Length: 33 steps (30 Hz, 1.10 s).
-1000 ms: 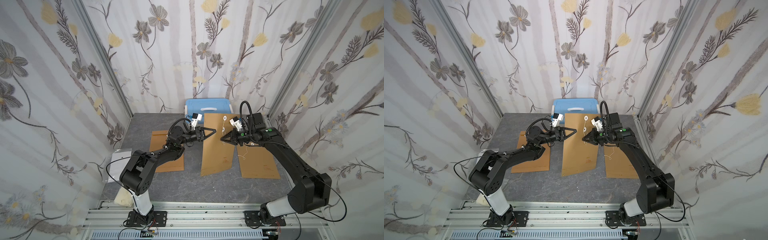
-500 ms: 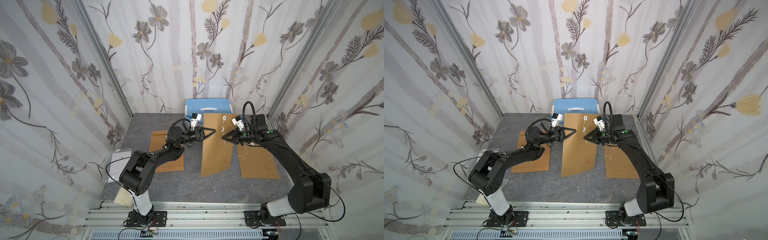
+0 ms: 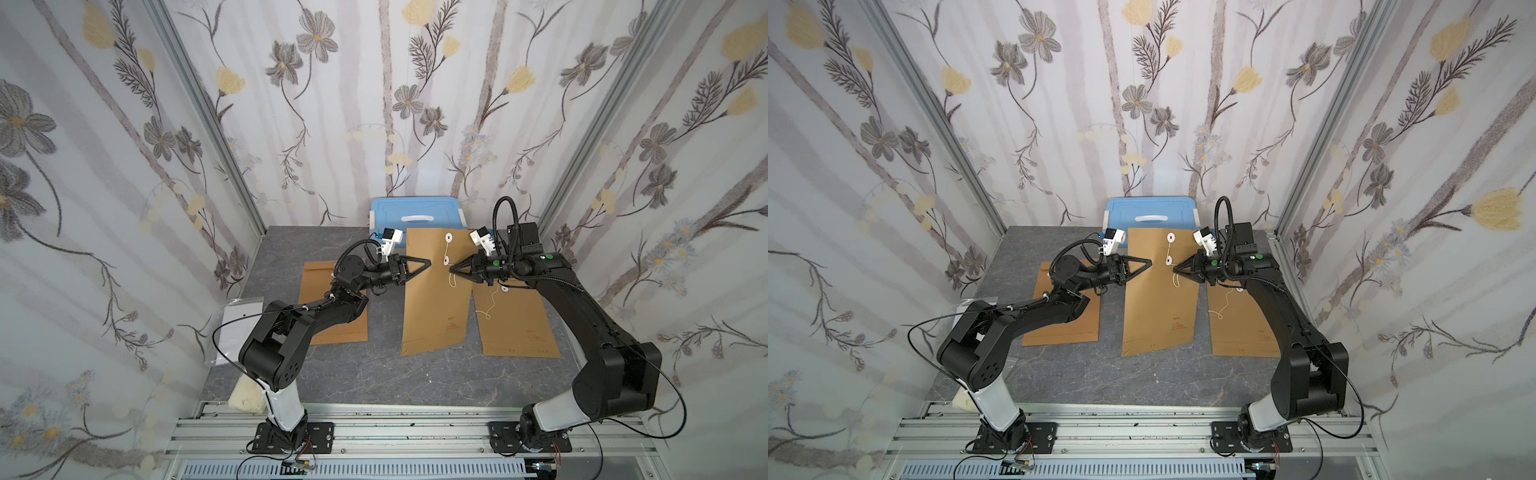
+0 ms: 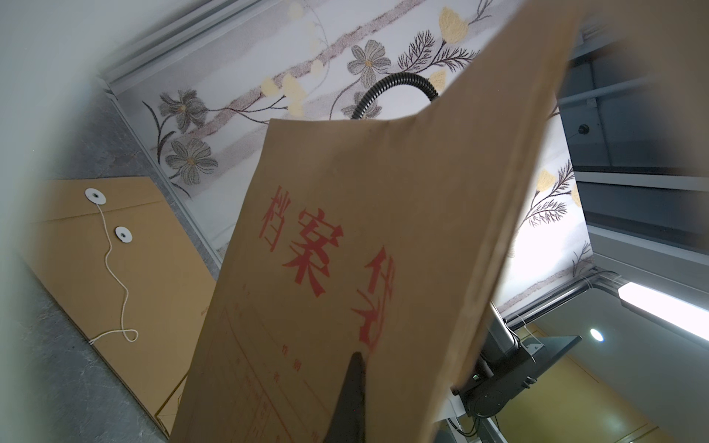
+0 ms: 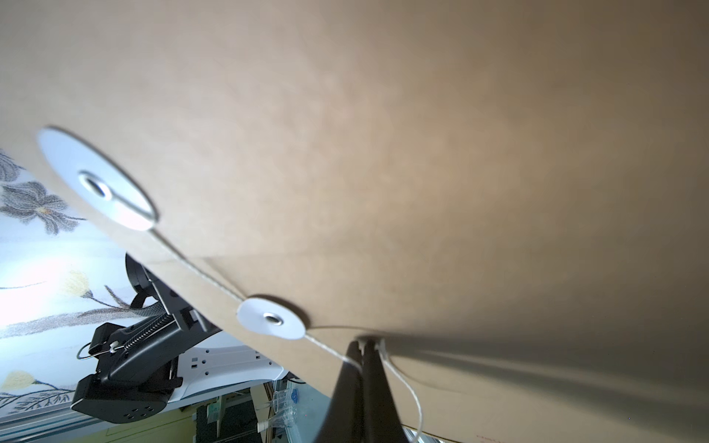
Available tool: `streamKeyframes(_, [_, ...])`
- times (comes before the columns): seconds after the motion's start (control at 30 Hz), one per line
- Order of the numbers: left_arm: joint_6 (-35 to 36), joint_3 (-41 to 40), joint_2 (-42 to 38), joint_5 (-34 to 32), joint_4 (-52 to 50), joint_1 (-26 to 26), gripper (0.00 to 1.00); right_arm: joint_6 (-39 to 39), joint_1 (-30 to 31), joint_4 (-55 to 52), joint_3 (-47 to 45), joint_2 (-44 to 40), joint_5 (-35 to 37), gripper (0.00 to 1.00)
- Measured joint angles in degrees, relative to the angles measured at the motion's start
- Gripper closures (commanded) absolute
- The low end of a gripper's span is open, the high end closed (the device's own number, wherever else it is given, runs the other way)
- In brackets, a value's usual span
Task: Close the mouth of the file bag
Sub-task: Close the file bag.
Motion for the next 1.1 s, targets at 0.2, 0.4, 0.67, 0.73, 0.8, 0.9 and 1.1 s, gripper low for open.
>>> streamKeyframes(0.2, [-0.42,-0.11,0.00,-0.46,0.94,0.00,1.00,-2.03,-1.57,-5.20,5.11,2.49,-2.21,0.98])
streamKeyframes(0.4, [-0.61,-0.11,0.00,-0.39,1.73,0.00,1.00,-3.52,-1.70,-9.73,9.92,3.10,-2.25,0.97])
streamKeyframes(0.67, [0.44,0.57,-0.37,1.16,-0.09,-0.04,1.00,-6.62,-1.79,-17.14,15.89,4.22,-2.34,0.97])
streamKeyframes(0.73, [1.77,1.05,-1.22,1.68,-2.38,-0.15,1.00,-7.26,-1.84,-18.64,16.94,4.22,-2.08,0.98])
streamKeyframes(0.8, [4.02,1.70,-2.47,2.34,-5.79,-0.31,1.00,-8.00,-1.84,-21.00,18.18,4.37,-1.36,0.99])
streamKeyframes(0.9, [9.07,2.91,-4.79,2.80,-13.03,-0.70,1.00,-9.20,-1.70,-24.68,20.68,5.18,0.52,1.00])
streamKeyframes(1.1, [18.73,4.61,-8.26,3.50,-25.68,-1.27,1.00,-10.19,-0.72,-29.94,23.56,5.92,4.26,0.99])
